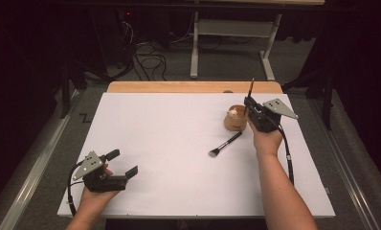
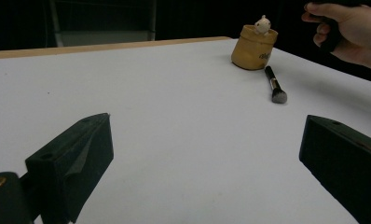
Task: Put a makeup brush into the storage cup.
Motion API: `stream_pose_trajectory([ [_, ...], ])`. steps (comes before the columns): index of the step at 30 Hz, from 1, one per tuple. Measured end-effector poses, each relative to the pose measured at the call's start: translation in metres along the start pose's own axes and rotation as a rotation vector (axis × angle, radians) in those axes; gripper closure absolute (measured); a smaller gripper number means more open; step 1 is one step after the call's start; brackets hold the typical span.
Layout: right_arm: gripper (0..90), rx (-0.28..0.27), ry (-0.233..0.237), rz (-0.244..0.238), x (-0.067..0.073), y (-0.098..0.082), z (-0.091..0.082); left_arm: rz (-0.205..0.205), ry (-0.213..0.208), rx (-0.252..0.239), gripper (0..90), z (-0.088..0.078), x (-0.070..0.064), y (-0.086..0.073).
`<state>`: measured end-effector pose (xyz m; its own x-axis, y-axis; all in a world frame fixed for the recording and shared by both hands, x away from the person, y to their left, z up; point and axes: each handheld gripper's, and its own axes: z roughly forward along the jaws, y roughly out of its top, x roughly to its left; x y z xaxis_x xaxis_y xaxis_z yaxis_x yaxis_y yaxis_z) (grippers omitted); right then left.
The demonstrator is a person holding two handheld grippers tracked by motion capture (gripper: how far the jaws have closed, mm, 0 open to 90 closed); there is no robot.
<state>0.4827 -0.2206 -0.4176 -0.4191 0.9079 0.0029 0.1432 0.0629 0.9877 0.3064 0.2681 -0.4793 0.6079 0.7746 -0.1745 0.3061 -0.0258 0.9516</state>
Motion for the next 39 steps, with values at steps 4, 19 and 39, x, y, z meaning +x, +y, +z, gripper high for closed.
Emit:
stream_pose_trajectory([
  [4, 85.0, 0.004, -0.003, -0.006, -0.001, -0.005, 0.004, -0.001, 0.001, -0.009, 3.6, -0.002, 0.000, 0.000],
  [19, 84.8, 0.037, -0.013, -0.005, -0.002, -0.016, 0.012, 0.002, -0.009, -0.014, 3.7, -0.004, 0.000, 0.000],
  [39, 84.8, 0.048, -0.022, 0.021, -0.004, -0.027, 0.015, 0.023, -0.038, -0.012, 4.1, -0.002, -0.004, 0.000],
])
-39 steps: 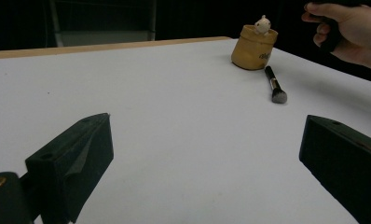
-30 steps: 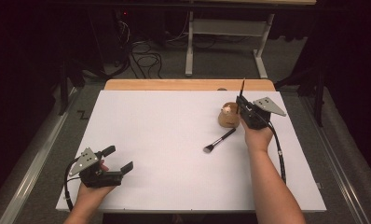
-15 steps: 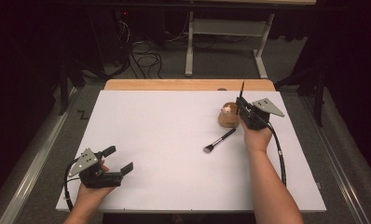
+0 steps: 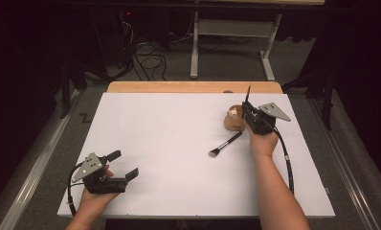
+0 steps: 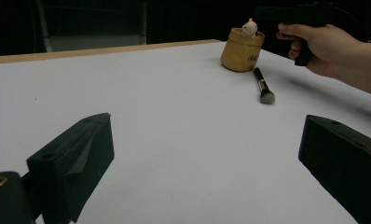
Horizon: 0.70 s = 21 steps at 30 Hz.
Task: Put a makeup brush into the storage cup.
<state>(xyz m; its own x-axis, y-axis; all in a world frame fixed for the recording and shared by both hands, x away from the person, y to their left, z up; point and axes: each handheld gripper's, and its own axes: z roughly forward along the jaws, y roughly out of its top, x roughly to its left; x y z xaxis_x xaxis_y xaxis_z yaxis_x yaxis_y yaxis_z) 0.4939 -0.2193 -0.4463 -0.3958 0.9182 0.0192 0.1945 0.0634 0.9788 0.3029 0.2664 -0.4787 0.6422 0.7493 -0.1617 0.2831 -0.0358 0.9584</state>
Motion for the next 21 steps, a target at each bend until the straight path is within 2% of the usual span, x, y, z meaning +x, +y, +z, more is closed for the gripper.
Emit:
stream_pose_trajectory([
  [21, 84.3, 0.034, -0.003, -0.002, 0.000, -0.012, -0.001, 0.008, -0.015, 0.004, 4.1, 0.002, -0.002, -0.001],
])
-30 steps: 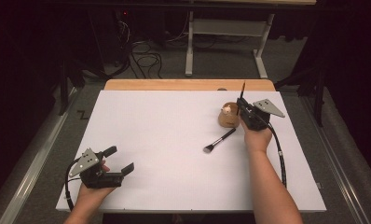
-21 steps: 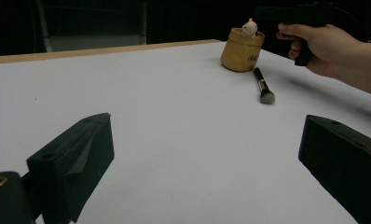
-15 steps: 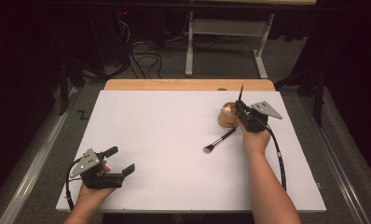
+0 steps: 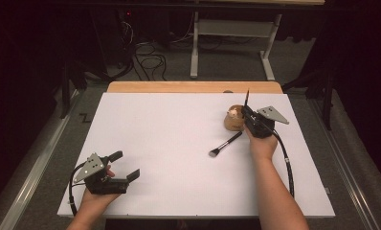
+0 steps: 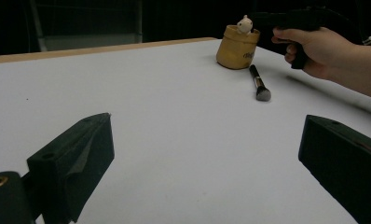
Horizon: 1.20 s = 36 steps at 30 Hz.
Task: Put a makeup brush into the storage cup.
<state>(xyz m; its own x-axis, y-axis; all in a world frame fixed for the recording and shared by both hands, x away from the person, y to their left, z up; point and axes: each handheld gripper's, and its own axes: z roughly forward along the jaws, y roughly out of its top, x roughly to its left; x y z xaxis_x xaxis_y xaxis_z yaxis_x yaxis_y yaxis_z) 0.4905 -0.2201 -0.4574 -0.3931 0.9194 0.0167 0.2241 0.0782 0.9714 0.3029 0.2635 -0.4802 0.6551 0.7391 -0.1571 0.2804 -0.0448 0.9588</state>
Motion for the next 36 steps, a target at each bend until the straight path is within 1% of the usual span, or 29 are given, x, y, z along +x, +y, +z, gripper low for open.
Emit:
stream_pose_trajectory([
  [3, 84.3, 0.003, -0.002, -0.005, 0.000, 0.000, 0.000, 0.000, -0.002, 0.000, 4.1, 0.000, 0.000, 0.000],
  [6, 84.3, 0.010, -0.002, 0.000, 0.000, -0.001, 0.000, 0.000, -0.003, 0.000, 4.1, 0.000, 0.000, 0.000],
  [7, 84.3, 0.011, -0.002, -0.007, 0.000, -0.001, 0.000, 0.000, -0.003, 0.000, 4.1, 0.000, 0.000, 0.000],
  [9, 84.3, 0.017, -0.002, 0.001, 0.000, -0.002, 0.000, -0.001, -0.003, 0.001, 4.1, 0.000, 0.000, 0.000],
  [11, 84.2, 0.017, -0.004, -0.007, 0.000, -0.002, 0.000, 0.000, -0.004, 0.001, 4.1, 0.000, 0.000, 0.000],
  [14, 83.3, 0.024, -0.011, -0.007, -0.001, -0.003, 0.001, -0.004, -0.006, 0.000, 4.1, 0.000, 0.001, -0.001],
  [15, 81.3, 0.020, -0.011, -0.001, 0.000, -0.002, 0.000, -0.004, -0.006, 0.000, 4.1, 0.000, 0.001, -0.001],
  [17, 73.9, 0.014, -0.012, -0.003, -0.001, -0.001, 0.000, -0.006, -0.007, 0.000, 4.1, 0.000, 0.001, -0.001],
  [20, 68.3, 0.008, -0.008, 0.009, -0.001, 0.001, -0.001, -0.005, -0.006, -0.001, 4.1, 0.000, 0.001, -0.001],
  [24, 58.5, 0.003, 0.000, 0.027, -0.003, 0.002, -0.004, -0.008, -0.004, -0.002, 4.1, 0.000, 0.001, -0.001],
  [27, 56.7, 0.011, 0.011, 0.030, -0.003, 0.005, -0.009, -0.008, -0.003, 0.001, 4.1, 0.000, 0.001, -0.001],
  [29, 56.6, 0.012, 0.017, 0.020, -0.002, 0.007, -0.013, -0.008, -0.003, 0.002, 4.1, 0.001, 0.001, -0.001],
  [31, 56.7, -0.005, 0.022, 0.017, -0.001, 0.007, -0.020, -0.005, -0.002, 0.005, 4.1, 0.001, 0.001, -0.001],
  [34, 56.7, 0.002, 0.034, 0.016, 0.000, 0.004, -0.030, -0.003, -0.002, 0.004, 4.1, 0.001, 0.001, -0.001],
  [36, 56.8, 0.003, 0.041, 0.005, 0.002, 0.002, -0.039, -0.002, -0.002, 0.003, 4.1, 0.002, 0.001, 0.000],
])
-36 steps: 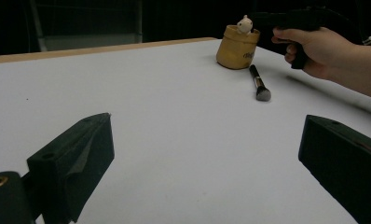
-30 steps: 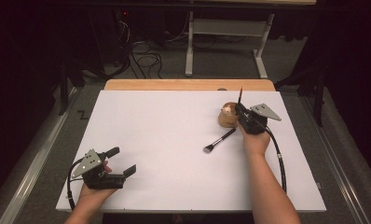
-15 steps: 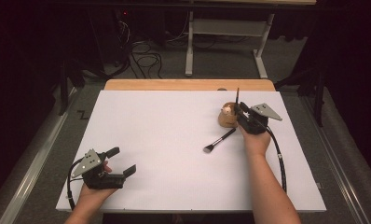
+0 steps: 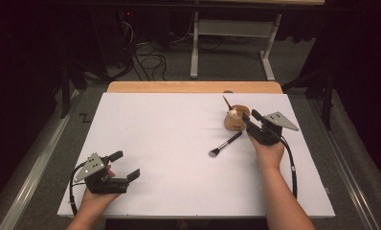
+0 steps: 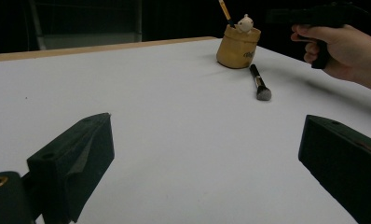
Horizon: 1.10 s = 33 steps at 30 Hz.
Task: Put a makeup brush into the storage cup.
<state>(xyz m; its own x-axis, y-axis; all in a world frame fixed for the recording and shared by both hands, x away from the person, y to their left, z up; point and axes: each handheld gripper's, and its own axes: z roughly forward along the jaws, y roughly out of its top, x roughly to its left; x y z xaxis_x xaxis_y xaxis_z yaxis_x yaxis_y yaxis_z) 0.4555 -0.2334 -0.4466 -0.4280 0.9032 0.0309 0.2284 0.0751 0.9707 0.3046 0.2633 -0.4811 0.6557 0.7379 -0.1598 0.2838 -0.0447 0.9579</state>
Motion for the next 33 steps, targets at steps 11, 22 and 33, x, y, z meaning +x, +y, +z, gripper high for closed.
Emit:
stream_pose_trajectory([
  [11, 56.7, 0.053, 0.068, -0.047, 0.022, -0.022, -0.048, 0.005, -0.002, -0.005, 4.1, 0.001, -0.002, 0.001],
  [22, 55.1, 0.189, 0.043, -0.078, 0.025, -0.037, -0.073, -0.005, -0.004, -0.011, 4.1, 0.000, -0.001, 0.002],
  [33, 55.0, 0.373, 0.043, -0.109, 0.034, -0.042, -0.077, -0.007, -0.015, -0.017, 4.2, -0.002, 0.000, 0.001],
])
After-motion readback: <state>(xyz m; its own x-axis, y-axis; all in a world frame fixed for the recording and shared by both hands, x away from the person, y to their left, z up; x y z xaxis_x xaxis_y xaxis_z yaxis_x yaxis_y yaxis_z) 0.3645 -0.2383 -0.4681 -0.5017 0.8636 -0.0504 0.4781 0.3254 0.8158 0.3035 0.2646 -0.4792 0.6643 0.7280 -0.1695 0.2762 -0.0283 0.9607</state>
